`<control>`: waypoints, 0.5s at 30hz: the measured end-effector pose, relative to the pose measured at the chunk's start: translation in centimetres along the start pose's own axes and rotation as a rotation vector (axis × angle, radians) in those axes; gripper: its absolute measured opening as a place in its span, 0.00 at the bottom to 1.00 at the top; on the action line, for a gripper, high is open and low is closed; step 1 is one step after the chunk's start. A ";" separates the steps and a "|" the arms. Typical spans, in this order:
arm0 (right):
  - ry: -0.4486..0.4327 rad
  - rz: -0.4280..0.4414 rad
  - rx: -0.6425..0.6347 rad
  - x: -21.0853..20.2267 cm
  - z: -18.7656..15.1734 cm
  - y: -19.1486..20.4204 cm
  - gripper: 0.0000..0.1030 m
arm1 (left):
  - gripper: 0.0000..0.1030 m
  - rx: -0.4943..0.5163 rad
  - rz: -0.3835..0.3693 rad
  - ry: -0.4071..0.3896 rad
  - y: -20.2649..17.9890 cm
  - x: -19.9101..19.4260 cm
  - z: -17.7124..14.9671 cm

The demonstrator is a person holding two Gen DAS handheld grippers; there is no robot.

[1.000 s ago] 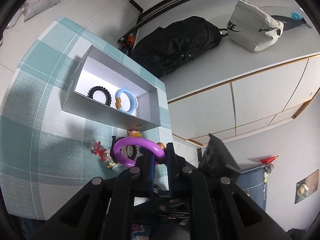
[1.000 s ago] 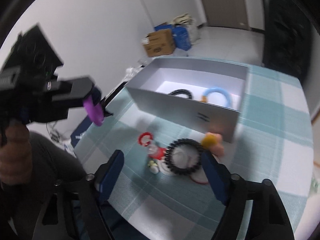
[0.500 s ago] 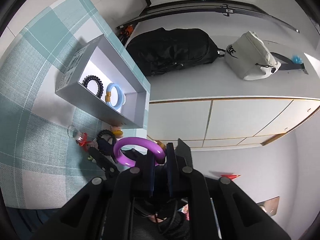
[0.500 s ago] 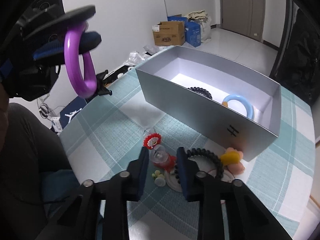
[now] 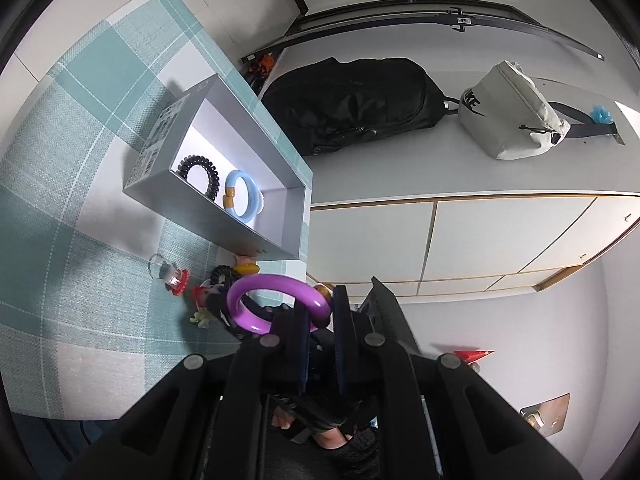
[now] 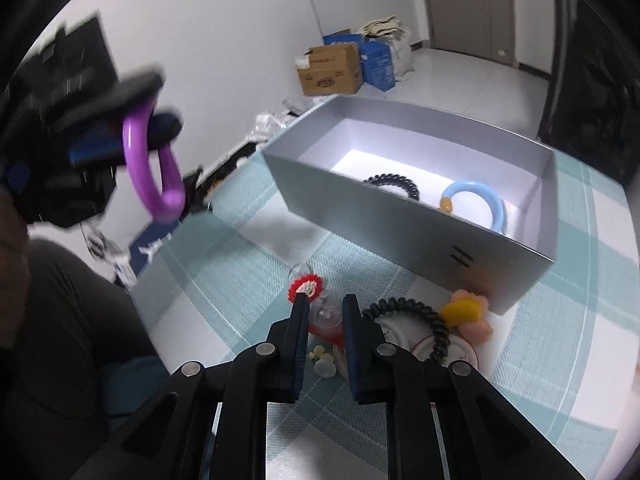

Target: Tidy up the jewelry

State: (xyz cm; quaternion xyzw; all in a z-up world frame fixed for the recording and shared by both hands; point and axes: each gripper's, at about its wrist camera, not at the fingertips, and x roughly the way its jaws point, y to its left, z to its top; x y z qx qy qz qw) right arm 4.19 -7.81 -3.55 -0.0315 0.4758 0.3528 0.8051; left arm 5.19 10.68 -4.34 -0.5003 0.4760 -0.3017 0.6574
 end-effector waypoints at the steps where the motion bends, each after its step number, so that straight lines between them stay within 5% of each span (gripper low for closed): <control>1: -0.006 0.024 0.031 -0.4 0.0 -0.5 0.15 | 0.06 -0.003 -0.004 0.001 0.1 0.0 0.0; 10: -0.033 0.154 0.169 -3.2 1.2 -3.1 0.15 | 0.06 -0.005 -0.050 -0.016 0.0 0.4 0.3; 15: -0.061 0.192 0.235 -4.5 2.4 -5.0 0.15 | 0.06 0.115 0.062 -0.077 -1.9 0.8 0.6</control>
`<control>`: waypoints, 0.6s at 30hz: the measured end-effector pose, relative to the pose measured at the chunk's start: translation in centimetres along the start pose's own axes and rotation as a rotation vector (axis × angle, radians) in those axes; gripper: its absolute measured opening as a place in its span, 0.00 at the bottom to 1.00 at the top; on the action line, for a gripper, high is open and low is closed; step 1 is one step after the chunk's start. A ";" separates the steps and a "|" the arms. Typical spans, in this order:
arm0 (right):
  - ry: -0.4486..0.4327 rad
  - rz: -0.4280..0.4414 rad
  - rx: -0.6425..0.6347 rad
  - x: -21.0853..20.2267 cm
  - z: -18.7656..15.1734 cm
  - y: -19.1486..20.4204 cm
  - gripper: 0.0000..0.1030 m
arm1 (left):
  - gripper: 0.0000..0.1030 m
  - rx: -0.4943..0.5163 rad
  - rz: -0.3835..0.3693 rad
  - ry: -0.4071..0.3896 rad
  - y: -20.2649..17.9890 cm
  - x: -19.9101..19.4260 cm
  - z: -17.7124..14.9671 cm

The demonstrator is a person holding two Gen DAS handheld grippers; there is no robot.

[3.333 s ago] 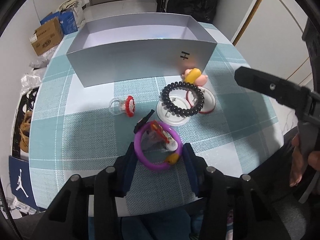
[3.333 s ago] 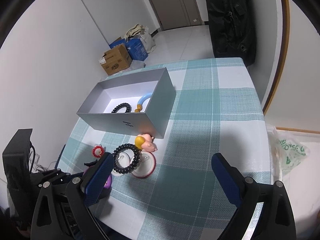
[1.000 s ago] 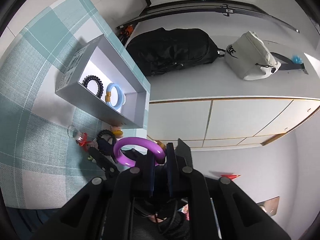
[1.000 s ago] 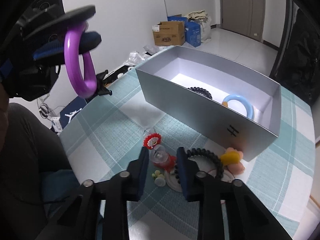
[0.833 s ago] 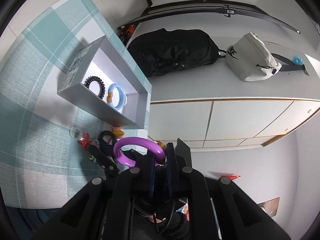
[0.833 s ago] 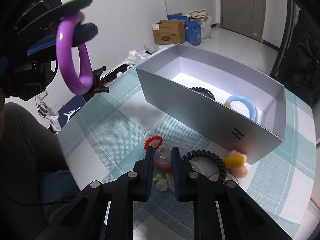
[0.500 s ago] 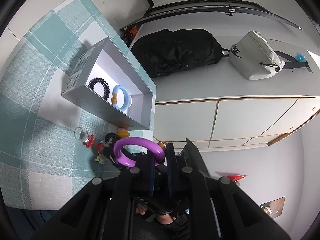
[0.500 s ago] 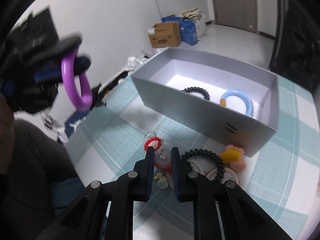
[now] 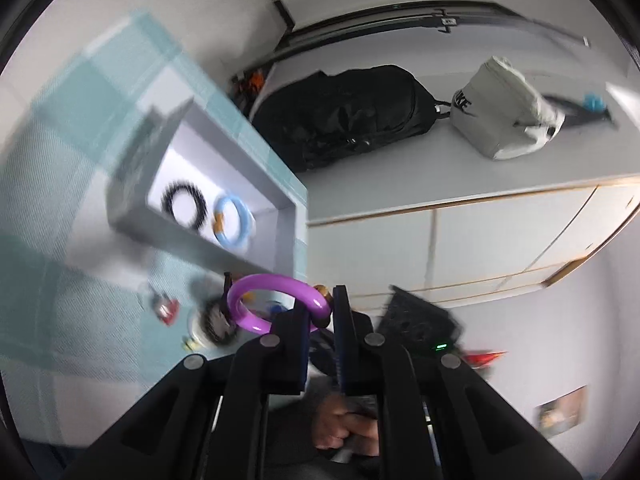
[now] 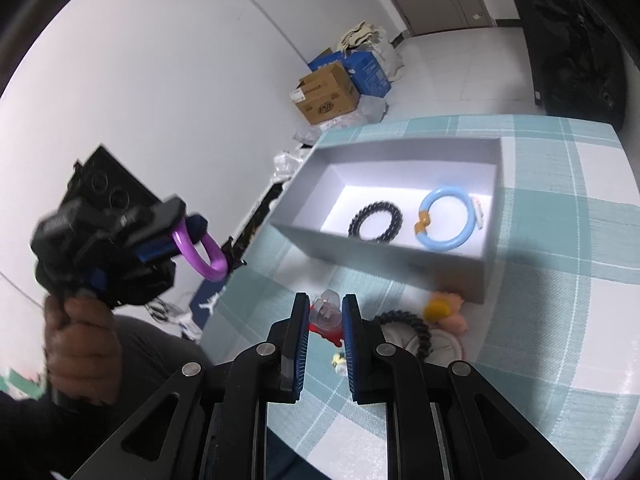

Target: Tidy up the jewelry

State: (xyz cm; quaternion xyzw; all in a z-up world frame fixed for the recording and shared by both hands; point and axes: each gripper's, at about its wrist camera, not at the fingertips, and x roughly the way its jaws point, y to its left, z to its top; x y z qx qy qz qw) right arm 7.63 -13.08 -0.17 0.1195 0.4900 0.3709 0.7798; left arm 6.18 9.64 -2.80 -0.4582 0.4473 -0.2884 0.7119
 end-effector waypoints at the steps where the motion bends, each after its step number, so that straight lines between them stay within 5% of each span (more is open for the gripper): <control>1: -0.004 0.008 0.009 -0.2 0.3 -0.3 0.15 | 0.06 0.033 0.029 -0.007 -0.5 0.2 0.1; 7: -0.034 0.041 0.055 -1.2 2.4 -1.8 0.15 | 0.06 0.180 0.135 -0.022 -2.3 2.2 0.7; 18: -0.067 0.039 0.066 0.2 5.7 -4.5 0.15 | 0.06 0.211 0.266 -0.052 -2.0 5.6 2.8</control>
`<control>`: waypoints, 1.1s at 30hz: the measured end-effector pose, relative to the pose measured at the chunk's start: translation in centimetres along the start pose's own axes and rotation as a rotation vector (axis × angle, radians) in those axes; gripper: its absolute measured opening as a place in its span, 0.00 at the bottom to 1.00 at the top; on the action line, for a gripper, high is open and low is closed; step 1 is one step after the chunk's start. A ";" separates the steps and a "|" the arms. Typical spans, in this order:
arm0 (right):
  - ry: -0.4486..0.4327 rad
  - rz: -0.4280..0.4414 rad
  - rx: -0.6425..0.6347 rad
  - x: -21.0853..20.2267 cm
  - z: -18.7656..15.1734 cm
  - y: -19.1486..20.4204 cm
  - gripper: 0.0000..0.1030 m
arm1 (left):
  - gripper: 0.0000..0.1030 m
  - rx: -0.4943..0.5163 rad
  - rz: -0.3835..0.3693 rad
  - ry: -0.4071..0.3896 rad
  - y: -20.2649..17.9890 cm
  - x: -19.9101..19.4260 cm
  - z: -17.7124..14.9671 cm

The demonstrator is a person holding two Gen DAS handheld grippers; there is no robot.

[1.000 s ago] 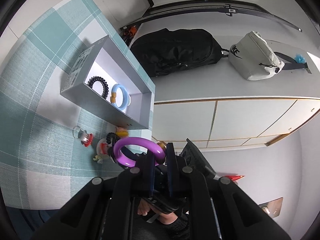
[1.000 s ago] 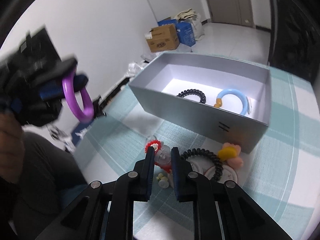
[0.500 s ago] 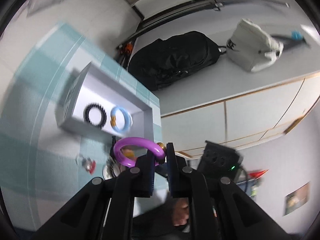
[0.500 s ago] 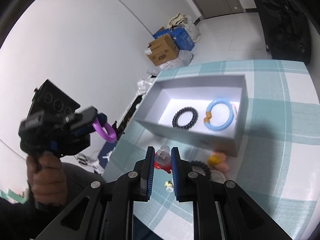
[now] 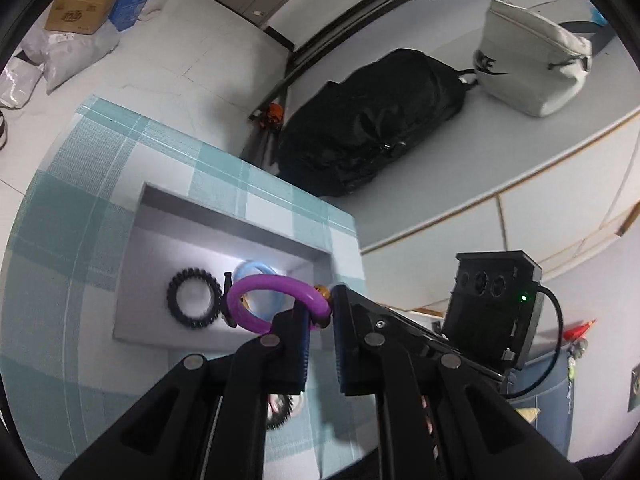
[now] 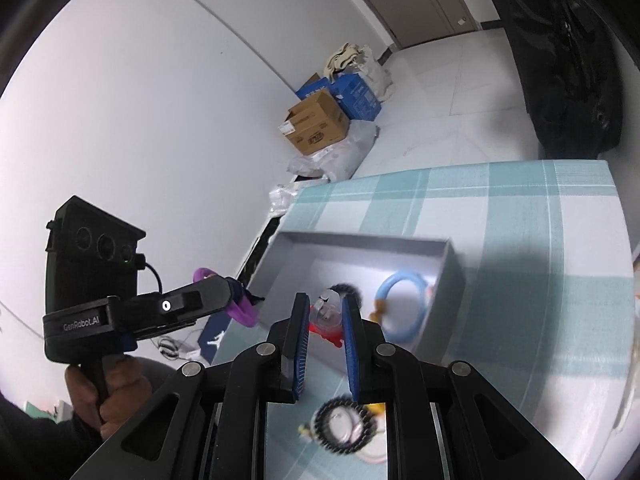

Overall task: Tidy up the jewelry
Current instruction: 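Lower the purple ring and pacifier charm into the box and open both tools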

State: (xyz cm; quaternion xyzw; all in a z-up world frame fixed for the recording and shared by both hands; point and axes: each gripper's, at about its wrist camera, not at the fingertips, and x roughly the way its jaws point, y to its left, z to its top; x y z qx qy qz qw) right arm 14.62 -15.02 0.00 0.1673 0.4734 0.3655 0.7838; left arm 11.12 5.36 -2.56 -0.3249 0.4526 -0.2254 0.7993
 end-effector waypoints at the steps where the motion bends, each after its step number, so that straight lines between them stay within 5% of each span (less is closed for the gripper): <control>1: -0.002 0.002 0.002 0.1 0.1 -0.2 0.15 | 0.06 0.009 0.029 -0.013 0.1 0.2 0.2; 17: 0.037 0.046 0.014 2.9 1.8 -2.3 0.15 | 0.06 0.147 0.198 0.050 -0.1 3.5 0.1; 33: 0.041 0.031 0.029 3.0 1.5 -2.6 0.15 | 0.06 0.183 0.213 0.050 -0.6 3.8 -0.3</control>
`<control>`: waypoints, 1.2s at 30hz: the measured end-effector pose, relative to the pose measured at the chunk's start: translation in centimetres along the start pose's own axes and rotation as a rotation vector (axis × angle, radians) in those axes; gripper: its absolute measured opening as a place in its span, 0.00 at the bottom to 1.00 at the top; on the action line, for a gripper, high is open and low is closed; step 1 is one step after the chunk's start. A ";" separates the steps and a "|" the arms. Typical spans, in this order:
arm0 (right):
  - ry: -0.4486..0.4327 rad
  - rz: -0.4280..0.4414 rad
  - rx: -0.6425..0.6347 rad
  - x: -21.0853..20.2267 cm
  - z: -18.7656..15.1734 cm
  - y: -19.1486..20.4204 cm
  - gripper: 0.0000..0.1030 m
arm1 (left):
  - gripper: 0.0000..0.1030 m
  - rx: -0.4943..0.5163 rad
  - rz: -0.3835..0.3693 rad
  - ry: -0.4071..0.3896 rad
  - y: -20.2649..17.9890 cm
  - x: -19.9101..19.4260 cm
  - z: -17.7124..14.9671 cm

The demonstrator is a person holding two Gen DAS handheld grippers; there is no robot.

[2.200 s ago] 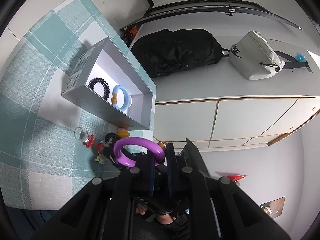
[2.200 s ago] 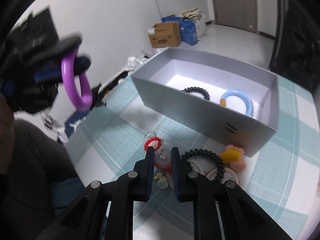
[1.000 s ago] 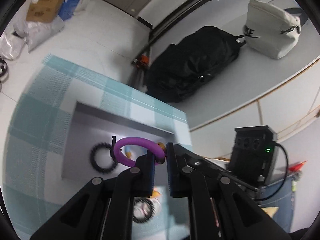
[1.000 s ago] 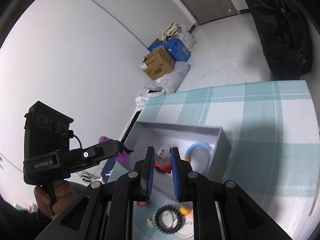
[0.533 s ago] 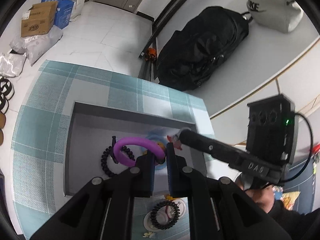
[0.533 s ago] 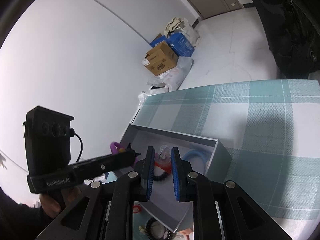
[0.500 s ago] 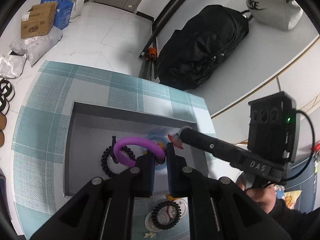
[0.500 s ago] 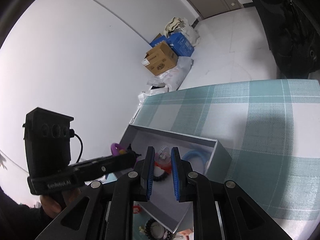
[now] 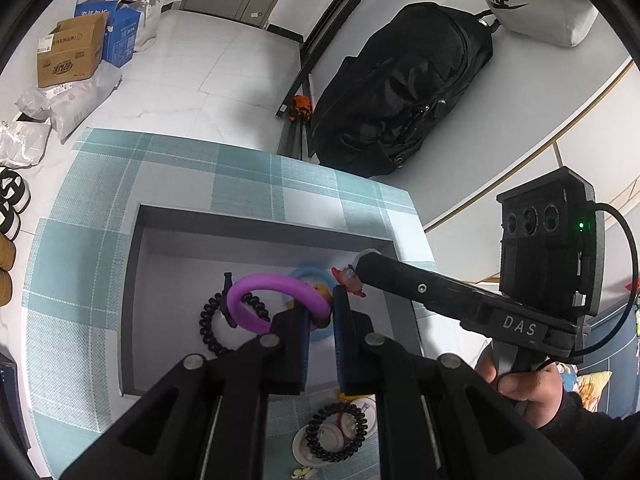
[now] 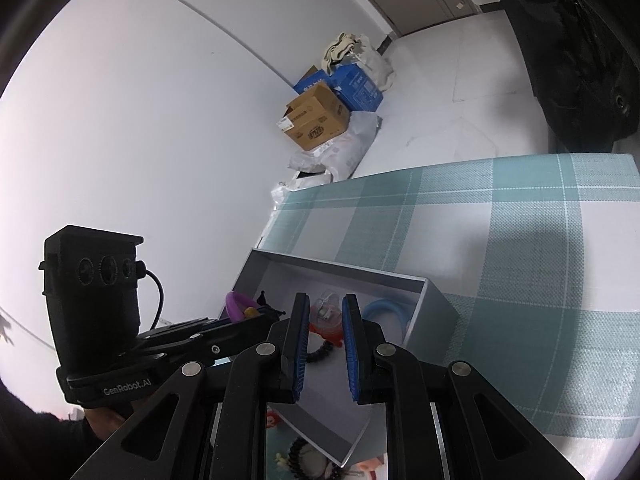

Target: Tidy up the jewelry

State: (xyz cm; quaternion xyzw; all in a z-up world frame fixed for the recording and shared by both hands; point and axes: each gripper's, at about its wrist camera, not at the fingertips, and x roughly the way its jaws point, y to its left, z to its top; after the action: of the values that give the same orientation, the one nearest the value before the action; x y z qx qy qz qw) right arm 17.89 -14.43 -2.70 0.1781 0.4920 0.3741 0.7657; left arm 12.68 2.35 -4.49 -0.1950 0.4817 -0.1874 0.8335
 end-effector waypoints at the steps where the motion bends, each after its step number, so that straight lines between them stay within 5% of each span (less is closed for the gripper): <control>1: 0.001 -0.003 0.002 0.1 -0.1 0.0 0.15 | 0.06 0.003 0.004 -0.003 0.0 0.0 0.0; 9: 0.005 -0.014 0.012 0.4 -0.2 -0.1 0.15 | 0.07 0.012 -0.002 -0.017 -0.4 -0.4 -0.1; 11: 0.004 -0.012 0.012 0.4 -0.3 0.0 0.17 | 0.15 0.000 -0.005 -0.006 -0.3 -0.4 -0.1; 13: -0.001 -0.019 0.003 0.2 -0.2 0.2 0.17 | 0.42 0.000 0.000 0.014 -0.3 -0.4 -0.1; 15: -0.006 -0.021 -0.003 0.2 -0.2 0.4 0.20 | 0.58 0.005 0.008 0.000 -0.4 -0.6 -0.3; 26: -0.075 -0.054 0.002 -1.4 -0.4 0.6 0.52 | 0.59 0.029 0.014 -0.017 -0.7 -1.8 -0.7; 36: -0.181 -0.109 -0.023 -4.3 -1.6 1.6 0.68 | 0.59 0.037 0.117 -0.048 0.1 -3.3 -2.3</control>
State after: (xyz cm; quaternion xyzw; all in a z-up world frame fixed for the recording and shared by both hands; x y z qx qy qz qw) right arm 14.81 -16.70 0.26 0.1753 0.4256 0.3197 0.8282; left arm 9.18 3.77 -3.19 -0.1557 0.4688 -0.1426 0.8577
